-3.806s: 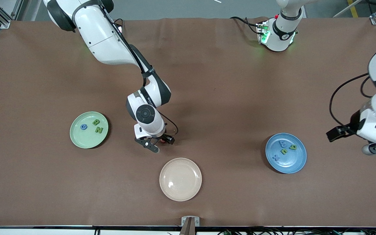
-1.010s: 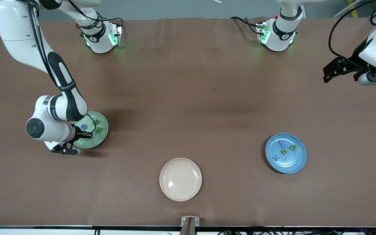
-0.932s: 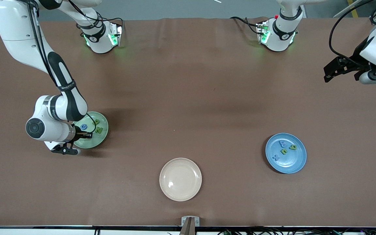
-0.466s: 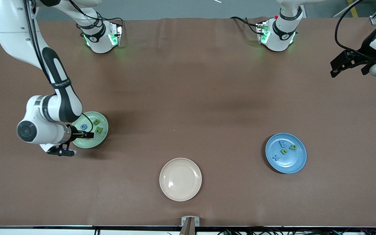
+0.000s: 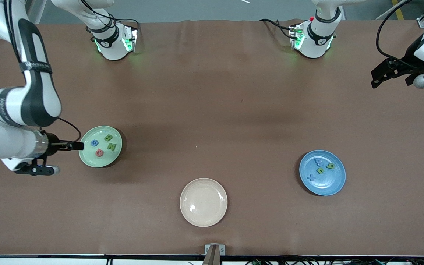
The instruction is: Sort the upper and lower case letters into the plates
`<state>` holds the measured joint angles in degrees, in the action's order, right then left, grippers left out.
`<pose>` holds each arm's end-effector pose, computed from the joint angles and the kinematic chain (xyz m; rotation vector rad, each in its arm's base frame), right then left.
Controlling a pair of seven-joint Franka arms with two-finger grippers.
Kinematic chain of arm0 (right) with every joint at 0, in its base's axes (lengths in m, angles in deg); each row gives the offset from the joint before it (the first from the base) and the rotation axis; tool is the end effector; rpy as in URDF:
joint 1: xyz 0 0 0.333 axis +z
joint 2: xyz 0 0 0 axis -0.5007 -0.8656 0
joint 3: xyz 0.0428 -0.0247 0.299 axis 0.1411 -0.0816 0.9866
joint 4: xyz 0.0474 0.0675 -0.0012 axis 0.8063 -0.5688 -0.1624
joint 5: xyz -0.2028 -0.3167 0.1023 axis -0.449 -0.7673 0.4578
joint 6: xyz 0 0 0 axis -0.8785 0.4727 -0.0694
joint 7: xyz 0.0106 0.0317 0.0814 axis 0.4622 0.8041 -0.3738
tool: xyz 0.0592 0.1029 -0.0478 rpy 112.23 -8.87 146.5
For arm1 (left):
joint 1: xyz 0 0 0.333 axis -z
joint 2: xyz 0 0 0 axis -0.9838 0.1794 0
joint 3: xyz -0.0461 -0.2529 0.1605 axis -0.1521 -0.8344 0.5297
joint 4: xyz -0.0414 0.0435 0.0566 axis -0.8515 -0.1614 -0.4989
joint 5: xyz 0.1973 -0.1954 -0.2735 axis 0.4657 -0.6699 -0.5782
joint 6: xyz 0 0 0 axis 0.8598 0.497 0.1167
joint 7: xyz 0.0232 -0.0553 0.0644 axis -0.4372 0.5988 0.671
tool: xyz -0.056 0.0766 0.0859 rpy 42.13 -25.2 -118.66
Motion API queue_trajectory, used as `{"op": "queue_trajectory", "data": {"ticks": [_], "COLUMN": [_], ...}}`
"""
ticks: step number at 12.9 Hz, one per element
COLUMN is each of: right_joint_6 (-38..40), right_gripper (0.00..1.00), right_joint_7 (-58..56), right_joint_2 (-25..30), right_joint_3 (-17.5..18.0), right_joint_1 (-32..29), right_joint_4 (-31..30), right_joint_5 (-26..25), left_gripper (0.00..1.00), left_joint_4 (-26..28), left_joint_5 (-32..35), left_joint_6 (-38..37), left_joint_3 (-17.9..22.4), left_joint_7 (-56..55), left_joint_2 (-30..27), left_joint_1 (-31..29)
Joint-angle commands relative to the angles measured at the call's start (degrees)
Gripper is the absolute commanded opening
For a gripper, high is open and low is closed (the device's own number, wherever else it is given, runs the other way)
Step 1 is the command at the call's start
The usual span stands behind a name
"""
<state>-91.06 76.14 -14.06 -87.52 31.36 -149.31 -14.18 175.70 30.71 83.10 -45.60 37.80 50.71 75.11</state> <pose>0.6392 -0.0094 0.3840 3.1188 -0.0378 -0.3599 0.5114 -0.0472 0.6069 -3.0998 -0.0854 -0.0350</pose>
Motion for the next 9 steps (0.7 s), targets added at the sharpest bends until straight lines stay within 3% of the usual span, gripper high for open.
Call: {"op": "queue_trajectory", "data": {"ticks": [1,4,9], "right_joint_6": [6.78,9.36,9.63], "right_gripper": [1.0,1.0,1.0], "right_joint_7": [-2.82,-3.25,-2.99], "right_joint_2": [0.07,-0.11,0.07], "right_joint_3": [0.76,0.93,1.46], "right_joint_1": [-3.33,-6.13,-4.84], "right_joint_4": [6.46,10.34,13.43], "right_joint_5": [-0.91,0.14,0.23], "left_gripper": [1.0,1.0,1.0], "left_joint_4": [-0.12,-0.12,-0.73], "left_joint_5": [-0.28,-0.72,-0.9], "left_joint_6": [0.44,1.32,0.88], "left_joint_3": [-0.18,-0.18,-0.36], "left_joint_7": [0.62,0.71,0.71], "left_joint_2": [-0.78,0.01,0.81], "left_joint_1": [-0.54,-0.54,-0.1]}}
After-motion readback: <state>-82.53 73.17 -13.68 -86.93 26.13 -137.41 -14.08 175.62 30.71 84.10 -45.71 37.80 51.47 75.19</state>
